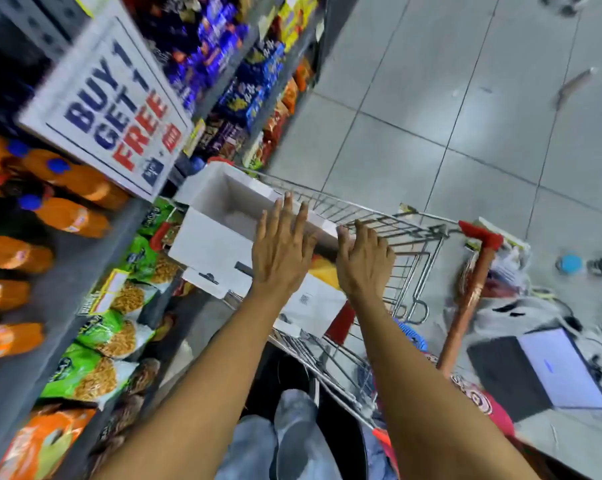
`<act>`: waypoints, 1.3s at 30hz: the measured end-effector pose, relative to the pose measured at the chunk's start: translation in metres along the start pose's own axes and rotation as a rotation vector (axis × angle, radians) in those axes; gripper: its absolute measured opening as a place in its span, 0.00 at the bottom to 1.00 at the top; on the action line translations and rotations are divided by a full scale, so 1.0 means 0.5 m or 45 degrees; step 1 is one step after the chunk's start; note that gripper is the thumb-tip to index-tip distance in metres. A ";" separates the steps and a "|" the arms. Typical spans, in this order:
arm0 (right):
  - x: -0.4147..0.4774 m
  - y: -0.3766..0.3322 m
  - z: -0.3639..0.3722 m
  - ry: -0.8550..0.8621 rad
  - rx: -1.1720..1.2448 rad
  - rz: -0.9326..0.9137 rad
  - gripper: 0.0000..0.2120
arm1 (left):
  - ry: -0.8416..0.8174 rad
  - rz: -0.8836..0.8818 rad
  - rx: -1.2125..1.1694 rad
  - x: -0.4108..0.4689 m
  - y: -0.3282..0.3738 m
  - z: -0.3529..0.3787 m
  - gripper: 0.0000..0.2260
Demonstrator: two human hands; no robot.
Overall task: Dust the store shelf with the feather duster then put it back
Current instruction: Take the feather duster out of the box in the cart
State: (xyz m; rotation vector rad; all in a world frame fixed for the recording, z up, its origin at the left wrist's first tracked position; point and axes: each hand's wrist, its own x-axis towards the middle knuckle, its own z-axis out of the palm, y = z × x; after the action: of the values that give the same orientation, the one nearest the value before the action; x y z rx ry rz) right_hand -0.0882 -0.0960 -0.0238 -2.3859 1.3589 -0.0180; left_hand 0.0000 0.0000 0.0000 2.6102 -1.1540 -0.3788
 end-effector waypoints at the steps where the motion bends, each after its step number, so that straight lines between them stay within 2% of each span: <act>1: 0.000 0.015 0.014 -0.047 -0.010 0.033 0.23 | -0.033 -0.032 -0.014 -0.003 -0.001 0.021 0.24; 4: -0.003 0.075 0.083 -0.240 -0.062 0.132 0.25 | -0.093 -0.093 -0.001 -0.016 -0.021 0.092 0.25; 9: -0.006 0.147 0.162 -0.527 -0.272 0.317 0.34 | -0.211 -0.144 0.078 -0.042 -0.064 0.171 0.33; 11: -0.002 0.166 0.182 -0.602 -0.330 0.379 0.36 | -0.230 -0.160 0.079 -0.046 -0.076 0.193 0.32; 14: 0.004 0.182 0.194 -0.694 -0.320 0.482 0.36 | -0.244 -0.173 0.073 -0.045 -0.085 0.208 0.29; 17: 0.005 0.193 0.204 -0.763 -0.283 0.490 0.33 | -0.249 -0.176 0.084 -0.040 -0.089 0.218 0.30; 22: 0.001 0.190 0.207 -0.709 -0.273 0.484 0.30 | -0.260 -0.178 0.064 -0.037 -0.086 0.222 0.34; 29: 0.002 0.167 0.197 -0.567 -0.395 0.492 0.14 | -0.262 -0.187 0.051 -0.033 -0.085 0.200 0.39; 34: 0.008 0.155 0.170 -0.539 -0.373 0.508 0.15 | -0.241 -0.186 0.056 -0.031 -0.078 0.164 0.43; 39: 0.017 0.129 0.106 -0.515 -0.420 0.458 0.15 | -0.213 -0.166 0.045 -0.029 -0.064 0.108 0.42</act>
State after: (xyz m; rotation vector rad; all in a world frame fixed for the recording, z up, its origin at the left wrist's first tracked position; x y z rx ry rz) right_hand -0.1259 -0.1147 -0.0964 -2.1788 1.6518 0.7971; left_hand -0.0059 0.0243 -0.0594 2.7365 -1.0507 -0.6197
